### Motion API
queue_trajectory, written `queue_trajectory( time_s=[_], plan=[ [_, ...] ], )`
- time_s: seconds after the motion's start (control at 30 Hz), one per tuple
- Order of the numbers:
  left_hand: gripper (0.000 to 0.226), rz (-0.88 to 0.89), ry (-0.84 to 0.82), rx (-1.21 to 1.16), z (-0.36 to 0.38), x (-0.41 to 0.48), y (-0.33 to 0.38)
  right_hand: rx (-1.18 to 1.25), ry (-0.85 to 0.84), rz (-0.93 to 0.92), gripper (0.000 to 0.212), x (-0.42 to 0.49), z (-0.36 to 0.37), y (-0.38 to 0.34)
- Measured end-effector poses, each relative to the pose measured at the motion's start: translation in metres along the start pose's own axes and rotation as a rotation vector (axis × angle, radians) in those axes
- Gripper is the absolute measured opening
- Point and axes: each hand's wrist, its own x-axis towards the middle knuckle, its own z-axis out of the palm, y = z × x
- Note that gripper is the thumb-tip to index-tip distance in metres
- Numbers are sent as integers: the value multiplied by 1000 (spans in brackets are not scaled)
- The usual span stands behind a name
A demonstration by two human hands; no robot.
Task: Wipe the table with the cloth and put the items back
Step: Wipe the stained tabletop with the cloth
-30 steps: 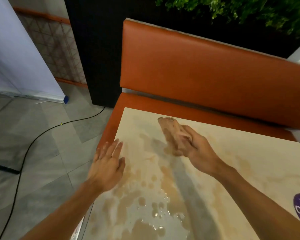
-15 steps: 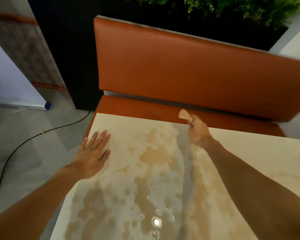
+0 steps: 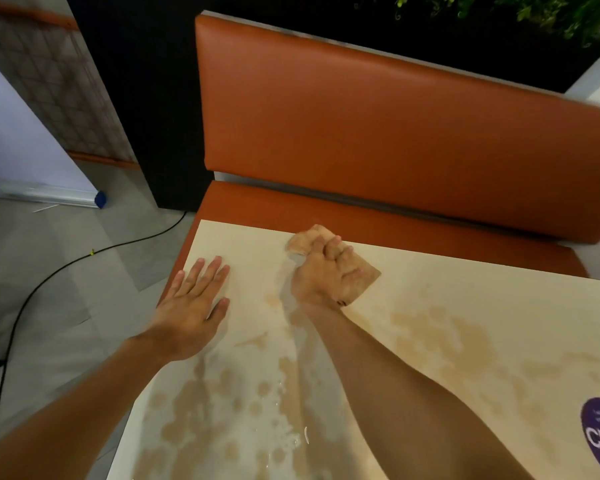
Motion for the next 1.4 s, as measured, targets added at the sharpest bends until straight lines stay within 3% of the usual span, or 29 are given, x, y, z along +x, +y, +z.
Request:
queue_trajectory(
  time_s=[0.17,0.33,0.57,0.63,0.77,0.87,0.93,1.07,1.4],
  plan=[
    [64,23,21,-26,0,2,-3,-66,-62,-251,70,-37,24,-29],
    [65,50,21,-44,0,0,-8,-156,-113,-540,80,-62,24,-7],
    [65,73,11,-16,2,0,-14,63,-373,-768,66,-65,-24,31],
    [64,73,10,-11,1,3,-14,172,-299,-761,71,-54,-51,36],
    [56,76,7,-2,2,3,-13,301,50,-674,70,-24,-95,54],
    [54,63,8,7,3,4,-13,187,234,-531,65,-5,-101,66],
    [54,54,10,16,2,4,-13,-21,177,-443,66,-1,-86,73],
    [54,51,9,12,4,3,-10,-182,-125,-372,63,-13,-36,85],
    [55,55,36,-26,4,1,-14,-146,-126,-265,67,-58,8,35]
  ],
)
